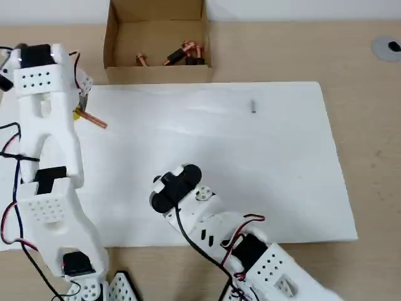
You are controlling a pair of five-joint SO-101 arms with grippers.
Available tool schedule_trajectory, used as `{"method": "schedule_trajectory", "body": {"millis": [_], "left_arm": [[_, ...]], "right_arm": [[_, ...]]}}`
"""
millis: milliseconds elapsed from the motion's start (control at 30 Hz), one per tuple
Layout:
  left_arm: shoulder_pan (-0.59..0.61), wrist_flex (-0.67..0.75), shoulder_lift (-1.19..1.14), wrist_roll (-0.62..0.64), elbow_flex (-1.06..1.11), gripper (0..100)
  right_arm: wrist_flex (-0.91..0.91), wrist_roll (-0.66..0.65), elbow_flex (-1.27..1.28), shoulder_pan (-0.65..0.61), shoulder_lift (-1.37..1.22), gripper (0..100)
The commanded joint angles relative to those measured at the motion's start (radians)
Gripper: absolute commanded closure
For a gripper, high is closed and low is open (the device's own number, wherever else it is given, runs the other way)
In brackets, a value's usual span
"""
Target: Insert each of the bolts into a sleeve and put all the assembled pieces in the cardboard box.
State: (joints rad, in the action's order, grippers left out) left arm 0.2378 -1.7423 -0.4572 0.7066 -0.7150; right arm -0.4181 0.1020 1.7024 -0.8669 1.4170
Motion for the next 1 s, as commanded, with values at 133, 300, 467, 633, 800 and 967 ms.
{"method": "schedule_trajectory", "body": {"millis": [133,300,467,633,800,967], "left_arm": [[0.032,-0.014,0.389,-0.184,0.049,100],[0.095,-0.012,0.759,-0.379,0.219,100],[0.124,-0.009,1.132,-0.517,0.391,100],[0.124,0.06,1.386,-0.555,0.525,100],[0.127,0.189,1.59,-0.551,0.66,100],[0.126,0.241,1.839,-0.551,0.856,100]], "right_arm": [[-0.002,-0.008,-0.002,-0.012,0.027,98.8],[-0.002,-0.008,-0.002,-0.012,0.027,98.8],[-0.002,-0.008,-0.002,-0.012,0.027,98.8],[-0.002,-0.008,-0.002,-0.012,0.027,98.8],[-0.002,-0.008,-0.002,-0.012,0.027,98.8],[-0.002,-0.008,-0.002,-0.012,0.027,98.8]]}}
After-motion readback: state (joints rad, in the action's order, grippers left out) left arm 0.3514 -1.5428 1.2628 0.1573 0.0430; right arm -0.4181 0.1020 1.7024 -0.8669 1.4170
